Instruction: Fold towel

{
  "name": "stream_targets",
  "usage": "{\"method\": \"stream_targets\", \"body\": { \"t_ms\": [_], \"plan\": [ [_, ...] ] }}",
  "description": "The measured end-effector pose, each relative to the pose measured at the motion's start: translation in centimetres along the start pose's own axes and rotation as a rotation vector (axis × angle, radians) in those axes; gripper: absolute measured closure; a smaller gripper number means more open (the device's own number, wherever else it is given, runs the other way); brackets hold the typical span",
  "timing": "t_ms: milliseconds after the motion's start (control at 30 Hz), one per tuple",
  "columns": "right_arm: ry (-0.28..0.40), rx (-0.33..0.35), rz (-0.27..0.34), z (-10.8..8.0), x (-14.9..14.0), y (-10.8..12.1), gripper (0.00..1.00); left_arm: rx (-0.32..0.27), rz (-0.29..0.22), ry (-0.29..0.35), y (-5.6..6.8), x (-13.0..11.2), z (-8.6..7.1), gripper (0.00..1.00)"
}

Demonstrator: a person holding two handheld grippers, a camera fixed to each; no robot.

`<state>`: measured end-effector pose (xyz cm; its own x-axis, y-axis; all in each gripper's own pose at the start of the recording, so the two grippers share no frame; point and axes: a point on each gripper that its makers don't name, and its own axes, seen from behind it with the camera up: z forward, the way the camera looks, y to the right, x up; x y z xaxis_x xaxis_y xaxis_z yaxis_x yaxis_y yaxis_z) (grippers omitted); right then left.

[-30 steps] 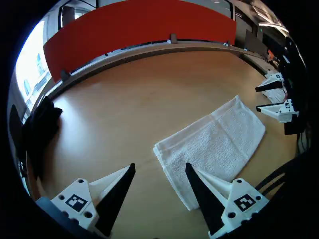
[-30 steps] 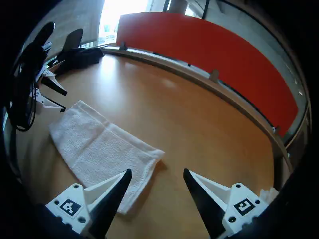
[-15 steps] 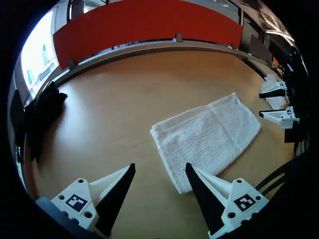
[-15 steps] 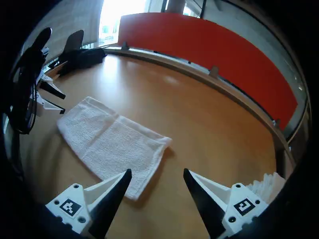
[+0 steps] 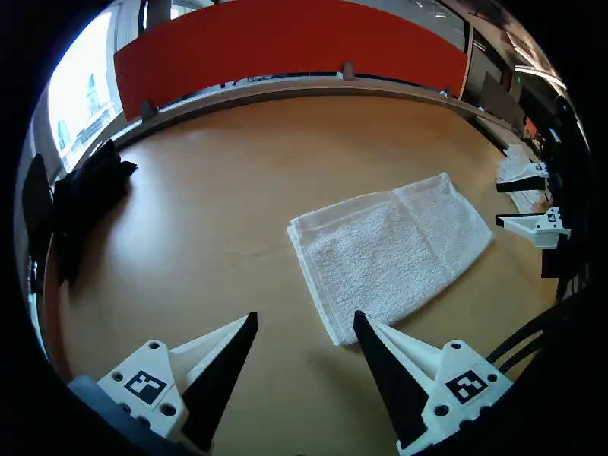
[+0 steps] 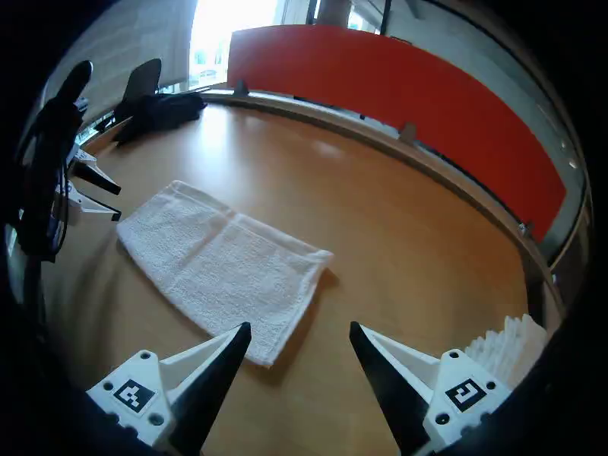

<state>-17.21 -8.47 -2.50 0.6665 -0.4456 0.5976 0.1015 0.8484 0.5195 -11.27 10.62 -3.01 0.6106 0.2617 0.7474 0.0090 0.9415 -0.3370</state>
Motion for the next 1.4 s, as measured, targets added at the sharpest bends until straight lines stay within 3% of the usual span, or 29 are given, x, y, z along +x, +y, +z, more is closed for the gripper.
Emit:
{"method": "stream_targets", "body": {
  "t_ms": [767,1400],
  "plan": [
    [-0.012,0.099,-0.101,0.9,0.3,-1.4,0.0,0.041,-0.11,-0.008,-0.5,-3.0,-2.2,0.07],
    [-0.087,0.19,-0.119,1.3,-3.3,-2.9,0.02,0.06,-0.153,-0.017,-0.8,-4.8,-4.2,0.07]
  ]
}}
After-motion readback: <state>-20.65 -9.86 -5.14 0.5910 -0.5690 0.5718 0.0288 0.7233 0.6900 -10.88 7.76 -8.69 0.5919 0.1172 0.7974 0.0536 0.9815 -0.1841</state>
